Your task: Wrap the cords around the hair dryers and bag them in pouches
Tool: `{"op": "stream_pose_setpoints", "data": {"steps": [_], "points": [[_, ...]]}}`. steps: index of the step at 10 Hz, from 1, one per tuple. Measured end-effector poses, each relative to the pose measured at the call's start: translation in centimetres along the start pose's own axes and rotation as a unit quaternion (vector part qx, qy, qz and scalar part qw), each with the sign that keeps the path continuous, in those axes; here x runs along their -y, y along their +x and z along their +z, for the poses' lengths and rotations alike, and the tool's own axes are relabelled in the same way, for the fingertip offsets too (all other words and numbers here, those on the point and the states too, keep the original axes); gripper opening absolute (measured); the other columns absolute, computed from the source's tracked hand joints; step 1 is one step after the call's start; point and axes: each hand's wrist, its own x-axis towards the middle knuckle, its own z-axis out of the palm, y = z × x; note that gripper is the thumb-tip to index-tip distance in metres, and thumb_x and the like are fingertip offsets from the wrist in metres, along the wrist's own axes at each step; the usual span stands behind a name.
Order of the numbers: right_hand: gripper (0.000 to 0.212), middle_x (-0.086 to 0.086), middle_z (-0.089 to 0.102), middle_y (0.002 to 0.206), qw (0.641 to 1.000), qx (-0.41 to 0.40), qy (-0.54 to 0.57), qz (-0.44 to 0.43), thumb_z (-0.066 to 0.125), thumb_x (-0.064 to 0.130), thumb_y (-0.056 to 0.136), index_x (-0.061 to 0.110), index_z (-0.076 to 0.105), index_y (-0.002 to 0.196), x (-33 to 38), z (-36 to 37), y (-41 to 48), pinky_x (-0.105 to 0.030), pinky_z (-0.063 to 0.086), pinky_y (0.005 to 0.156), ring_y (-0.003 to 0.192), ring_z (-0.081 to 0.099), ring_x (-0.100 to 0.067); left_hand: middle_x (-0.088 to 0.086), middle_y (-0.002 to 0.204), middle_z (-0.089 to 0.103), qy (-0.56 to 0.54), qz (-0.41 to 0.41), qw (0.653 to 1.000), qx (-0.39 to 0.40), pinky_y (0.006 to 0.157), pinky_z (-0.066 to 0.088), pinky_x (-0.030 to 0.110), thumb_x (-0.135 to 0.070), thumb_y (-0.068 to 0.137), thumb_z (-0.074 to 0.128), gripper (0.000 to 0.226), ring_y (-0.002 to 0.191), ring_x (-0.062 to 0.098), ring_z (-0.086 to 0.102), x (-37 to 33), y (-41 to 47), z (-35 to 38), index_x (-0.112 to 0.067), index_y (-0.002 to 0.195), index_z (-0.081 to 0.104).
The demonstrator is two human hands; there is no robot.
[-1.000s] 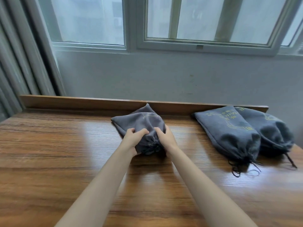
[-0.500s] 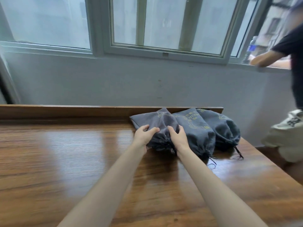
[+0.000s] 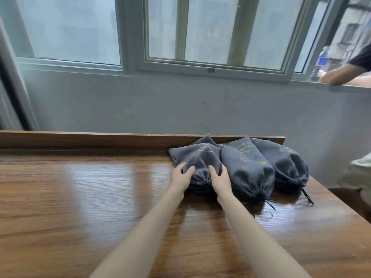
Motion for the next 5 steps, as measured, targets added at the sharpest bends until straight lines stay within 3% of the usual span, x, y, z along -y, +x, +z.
{"op": "stream_pose_setpoints", "data": {"steps": [2,4,5], "points": [[0.056,-0.008,0.044,0.142,1.000,-0.006,-0.012,-0.017,0.054,0.032,0.092,0.015,0.034,0.141,-0.3,0.0,-0.1,-0.032,0.033,0.104,0.130,0.041,-0.024,0.005,0.113,0.062,0.090,0.043,0.995,0.007,0.087,0.045,0.028,-0.025,0.090,0.058,0.033,0.104,0.019,0.056,-0.3,-0.5,-0.8,-0.009,0.119,0.057],[0.047,-0.008,0.049,0.135,0.996,-0.047,-0.004,-0.077,0.052,0.030,0.093,0.012,0.040,0.135,-0.3,0.0,-1.9,-0.022,0.032,0.093,0.125,0.044,-0.020,0.002,0.084,0.062,0.103,0.028,0.994,0.009,0.085,0.053,0.049,-0.033,0.074,0.069,0.012,0.091,0.028,0.062,0.2,-0.6,-3.6,-0.025,0.077,0.060],[0.069,-0.003,0.044,0.139,0.993,-0.049,0.007,-0.108,0.057,0.045,0.081,0.014,0.035,0.139,-0.8,0.0,-3.0,-0.026,0.031,0.102,0.129,0.040,-0.016,-0.001,0.076,0.058,0.093,0.025,0.995,0.012,0.074,0.053,0.033,-0.016,0.087,0.062,0.012,0.080,0.017,0.060,0.0,-1.8,-5.7,-0.017,0.075,0.058]]}}
